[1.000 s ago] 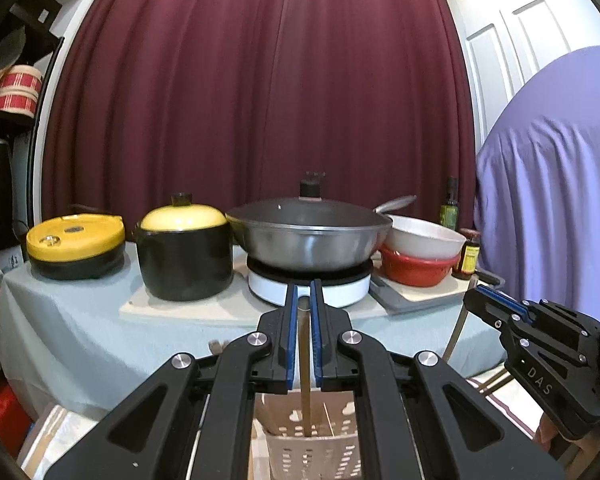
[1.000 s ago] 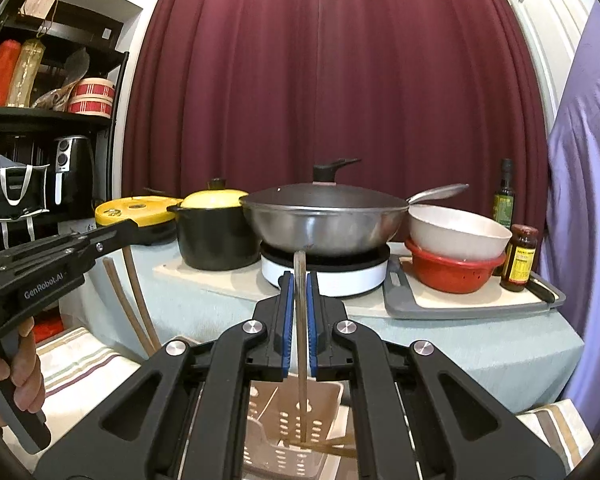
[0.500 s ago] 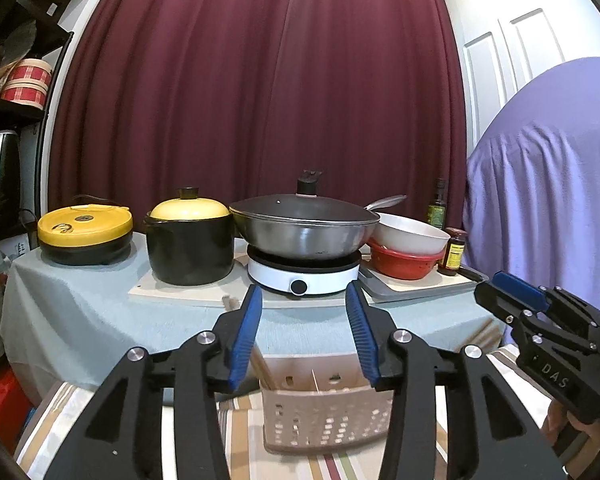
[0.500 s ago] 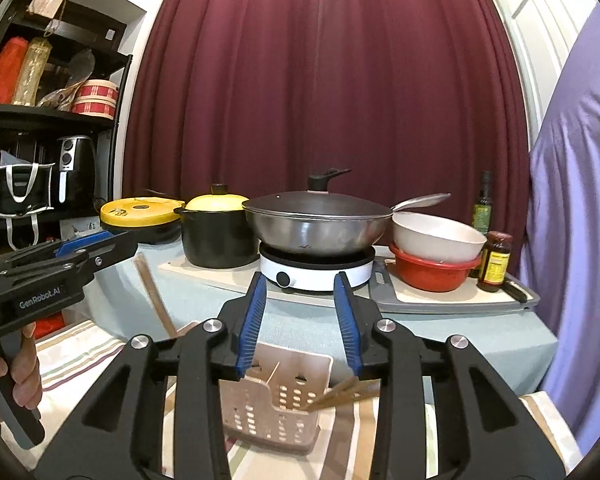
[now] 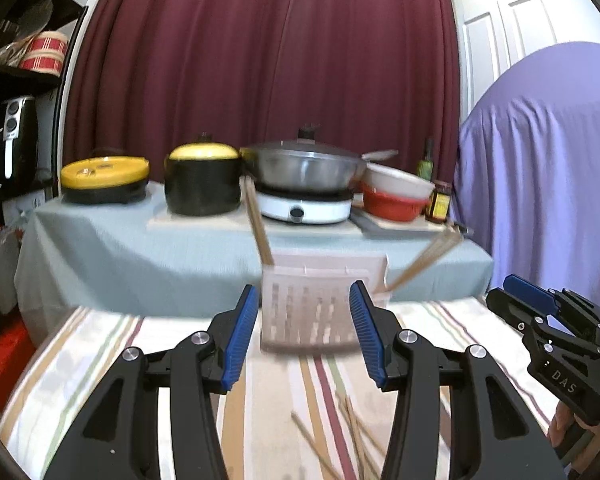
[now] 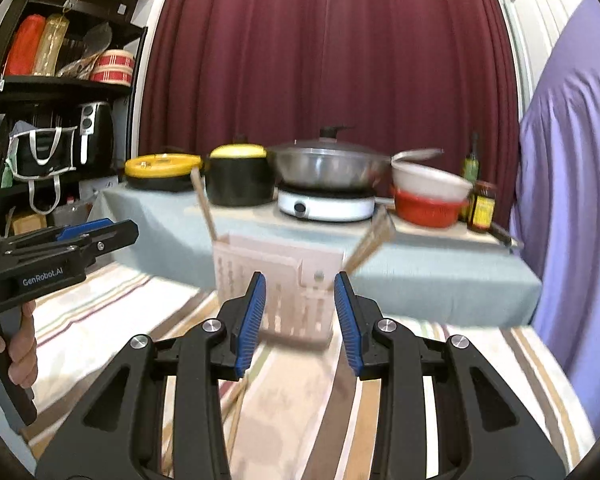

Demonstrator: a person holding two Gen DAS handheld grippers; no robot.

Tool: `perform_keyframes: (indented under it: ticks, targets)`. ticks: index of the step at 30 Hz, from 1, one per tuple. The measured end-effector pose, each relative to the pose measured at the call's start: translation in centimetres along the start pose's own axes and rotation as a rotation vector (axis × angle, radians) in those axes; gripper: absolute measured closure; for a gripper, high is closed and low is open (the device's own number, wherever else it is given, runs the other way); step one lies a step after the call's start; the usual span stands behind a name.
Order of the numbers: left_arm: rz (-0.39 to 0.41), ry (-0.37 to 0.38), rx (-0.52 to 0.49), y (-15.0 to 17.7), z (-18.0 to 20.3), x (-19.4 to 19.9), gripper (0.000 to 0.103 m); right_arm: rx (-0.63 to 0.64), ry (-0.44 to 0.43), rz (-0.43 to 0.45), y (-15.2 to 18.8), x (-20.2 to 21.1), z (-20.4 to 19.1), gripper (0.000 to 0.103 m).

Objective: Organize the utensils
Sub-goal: 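Withdraw both open tools back down to the remaining chopsticks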

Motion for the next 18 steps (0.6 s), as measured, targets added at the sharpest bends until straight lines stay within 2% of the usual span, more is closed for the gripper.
perform_keyframes:
  ticks: [10,18]
  targets:
    - [-0.108,-0.018,0.004,6.4,0.6,1.9,0.055,-0.029,-0.003,-0.112,7.3,2.9,-0.6,0.068]
    - [-0.178,-0.028,-0.005,10.8,1.1,3.0,0.055,-0.024,-0.011,-0.181,11.8,4.3,-1.7,0.068]
Point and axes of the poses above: each gripper's, at about its wrist camera, not at the fingertips, and x roughly against the way its jaws point, z to its right, y to its underside, the point moved 3 cm from there along -x, roughly the way its jaws point, and after that the axes turned 5 degrees about -z, right-handed, at the moved point
